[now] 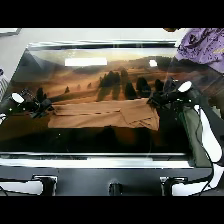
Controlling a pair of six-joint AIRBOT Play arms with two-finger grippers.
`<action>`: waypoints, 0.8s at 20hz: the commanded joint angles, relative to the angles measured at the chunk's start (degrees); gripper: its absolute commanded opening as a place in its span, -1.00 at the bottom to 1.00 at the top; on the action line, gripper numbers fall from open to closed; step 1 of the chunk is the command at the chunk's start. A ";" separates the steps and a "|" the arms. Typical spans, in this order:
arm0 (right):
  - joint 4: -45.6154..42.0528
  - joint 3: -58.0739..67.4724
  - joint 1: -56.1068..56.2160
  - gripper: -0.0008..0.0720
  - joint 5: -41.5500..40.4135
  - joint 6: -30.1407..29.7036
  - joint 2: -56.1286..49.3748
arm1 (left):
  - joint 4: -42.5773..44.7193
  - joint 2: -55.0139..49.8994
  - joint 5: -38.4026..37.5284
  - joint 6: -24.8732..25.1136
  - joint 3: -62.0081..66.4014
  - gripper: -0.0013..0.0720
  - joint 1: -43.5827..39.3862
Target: Fold the clothes and pants, and hang the long-sleeved shirts on hangers.
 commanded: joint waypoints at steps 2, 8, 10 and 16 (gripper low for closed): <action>0.66 3.19 -7.72 0.35 10.03 -2.78 2.82 | -0.22 2.45 -0.87 -0.07 1.51 0.72 0.66; 8.39 0.57 -17.57 0.71 17.64 -17.07 -2.75 | 0.90 8.61 -1.44 0.00 3.39 0.72 2.29; 10.08 0.52 -17.46 0.82 17.42 -17.84 -6.29 | 0.98 9.16 -2.27 0.00 3.41 0.72 2.29; 16.06 0.52 -16.48 0.82 17.51 -20.90 -13.27 | 1.03 9.16 -5.14 0.00 3.37 0.72 2.27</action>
